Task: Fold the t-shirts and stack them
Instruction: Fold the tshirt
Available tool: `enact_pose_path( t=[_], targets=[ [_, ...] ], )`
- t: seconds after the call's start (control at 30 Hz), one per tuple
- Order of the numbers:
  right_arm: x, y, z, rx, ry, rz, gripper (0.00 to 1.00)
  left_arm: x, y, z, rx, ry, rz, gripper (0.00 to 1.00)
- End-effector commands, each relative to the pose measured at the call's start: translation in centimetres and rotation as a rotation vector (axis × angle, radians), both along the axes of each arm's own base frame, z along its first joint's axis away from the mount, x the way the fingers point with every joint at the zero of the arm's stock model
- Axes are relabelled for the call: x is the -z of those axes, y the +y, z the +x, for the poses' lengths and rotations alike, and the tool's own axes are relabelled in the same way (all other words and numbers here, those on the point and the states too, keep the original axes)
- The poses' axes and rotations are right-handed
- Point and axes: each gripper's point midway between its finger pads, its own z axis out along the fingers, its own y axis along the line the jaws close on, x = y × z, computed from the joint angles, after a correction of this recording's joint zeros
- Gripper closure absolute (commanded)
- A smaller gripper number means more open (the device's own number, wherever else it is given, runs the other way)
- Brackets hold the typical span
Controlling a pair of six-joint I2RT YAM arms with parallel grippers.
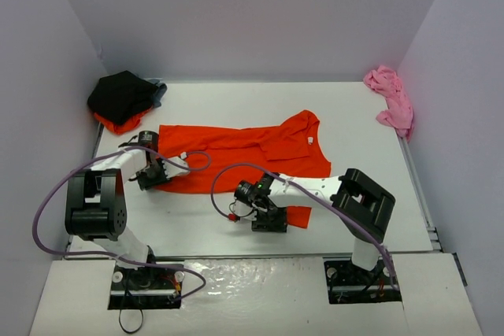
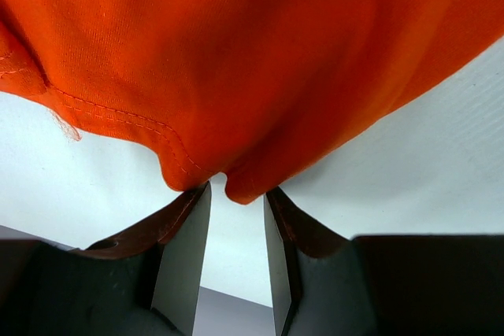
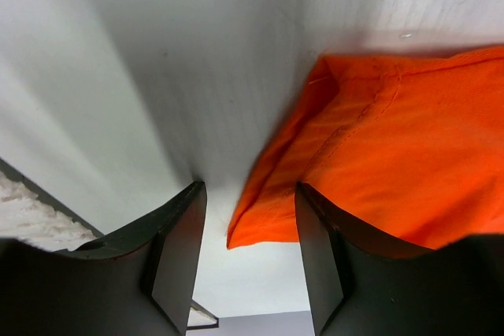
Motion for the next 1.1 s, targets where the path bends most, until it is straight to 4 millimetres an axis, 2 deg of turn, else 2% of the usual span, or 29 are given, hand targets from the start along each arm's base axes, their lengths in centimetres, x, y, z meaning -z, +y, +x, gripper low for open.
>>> enact_pose_path(
  t=[0.0, 0.07, 0.13, 0.27, 0.3, 0.33, 0.37, 0.4, 0.6, 0.67, 0.9, 1.07],
  targets=[
    [-0.5, 0.5, 1.3, 0.024, -0.072, -0.007, 0.54, 1.7, -1.0, -0.8, 0.018, 0.033, -0.058, 0.7],
    [-0.4, 0.4, 1.7, 0.031, -0.096, -0.012, 0.55, 1.8, -1.0, -0.9, 0.018, 0.033, -0.058, 0.7],
    [-0.2, 0.1, 2.1, 0.04, -0.117, -0.023, 0.6, 1.9, -1.0, -1.0, 0.018, 0.033, -0.059, 0.7],
    [0.5, -0.4, 2.3, 0.048, -0.125, -0.057, 0.93, 2.1, -1.0, -1.2, 0.014, 0.044, -0.06, 0.7],
    [0.7, -0.5, 2.3, 0.045, -0.126, -0.066, 0.98, 2.1, -1.0, -1.2, 0.015, 0.042, -0.061, 0.7],
    [0.8, -0.5, 2.3, 0.044, -0.125, -0.07, 1.0, 2.0, -1.0, -1.2, 0.015, 0.039, -0.063, 0.73],
    [0.9, -0.5, 2.3, 0.044, -0.124, -0.071, 1.0, 2.1, -1.1, -1.3, 0.016, 0.04, -0.063, 0.8],
    [0.9, -0.6, 2.3, 0.043, -0.124, -0.073, 1.0, 2.1, -1.0, -1.5, 0.019, 0.05, -0.061, 0.99],
    [0.1, -0.7, 2.8, 0.046, -0.168, -0.062, 1.0, 1.8, -1.3, -1.7, 0.027, 0.041, -0.077, 1.0],
    [-0.2, -1.4, 3.3, 0.051, -0.206, -0.068, 1.0, 1.0, -1.6, -1.0, 0.03, -0.008, -0.091, 1.0],
    [-5.1, -3.1, 8.6, 0.091, -0.47, -0.08, 1.0, -2.6, -2.8, 0.5, 0.011, -0.127, -0.165, 1.0],
    [-8.2, -3.3, 11.1, 0.098, -0.592, -0.09, 1.0, -5.7, -3.3, 2.1, -0.006, -0.203, -0.202, 1.0]
  ],
)
